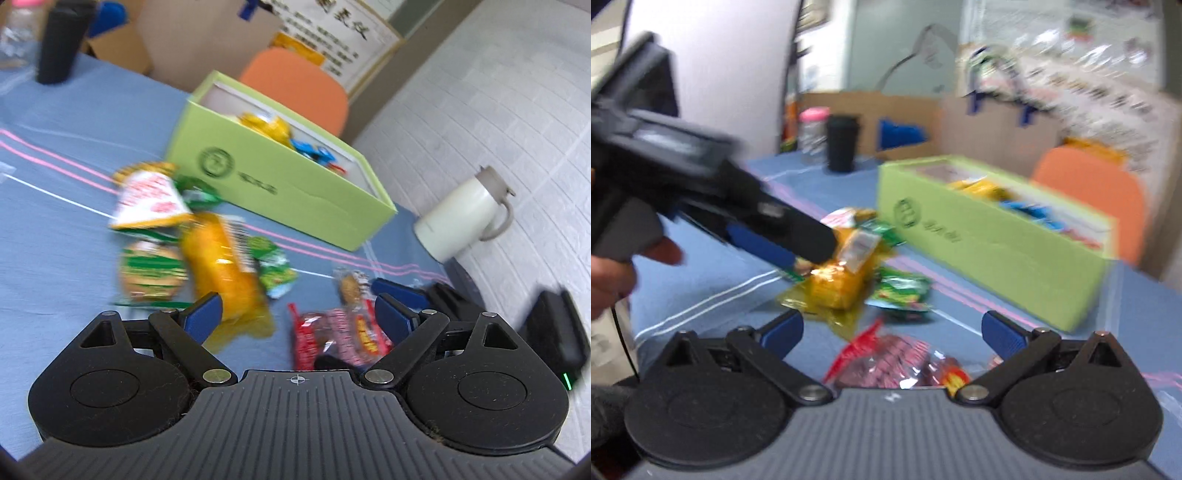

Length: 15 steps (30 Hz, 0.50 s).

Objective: Organize snacks
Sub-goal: 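Reach the left tool to the red-and-pink meat snack pack and close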

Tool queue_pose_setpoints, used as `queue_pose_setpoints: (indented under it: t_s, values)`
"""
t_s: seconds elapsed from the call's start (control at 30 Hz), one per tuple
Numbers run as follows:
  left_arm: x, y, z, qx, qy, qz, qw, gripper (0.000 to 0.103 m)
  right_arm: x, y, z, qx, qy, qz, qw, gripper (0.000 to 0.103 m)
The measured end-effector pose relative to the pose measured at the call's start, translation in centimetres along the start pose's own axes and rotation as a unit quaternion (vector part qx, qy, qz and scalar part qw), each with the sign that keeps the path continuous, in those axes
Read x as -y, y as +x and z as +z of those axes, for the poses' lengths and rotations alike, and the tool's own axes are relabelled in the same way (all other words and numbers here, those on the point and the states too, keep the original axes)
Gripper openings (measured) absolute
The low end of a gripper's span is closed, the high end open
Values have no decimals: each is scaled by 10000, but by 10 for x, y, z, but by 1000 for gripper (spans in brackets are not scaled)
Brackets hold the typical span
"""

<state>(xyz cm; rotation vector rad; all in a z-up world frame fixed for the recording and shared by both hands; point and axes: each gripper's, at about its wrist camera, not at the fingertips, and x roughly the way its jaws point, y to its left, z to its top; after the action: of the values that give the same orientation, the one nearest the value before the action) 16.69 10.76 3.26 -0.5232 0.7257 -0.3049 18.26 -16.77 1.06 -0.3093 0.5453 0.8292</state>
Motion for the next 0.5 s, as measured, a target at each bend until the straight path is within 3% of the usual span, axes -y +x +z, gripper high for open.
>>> queue_pose_setpoints:
  t_s: [0.07, 0.17, 0.43, 0.5]
  values:
    - [-7, -14, 0, 120, -33, 118, 9999, 79, 10, 19, 4, -276, 146, 299, 9991, 102]
    - [-15, -27, -2, 218, -99, 159, 9996, 80, 13, 26, -1, -611, 428, 299, 9968, 102]
    - [-5, 0, -13, -188, -78, -342, 9992, 81, -32, -29, -42, -525, 1225, 259, 9907, 102]
    - [4, 14, -16, -389, -10, -429, 9983, 80, -41, -34, -45, -418, 1285, 18, 9908, 102]
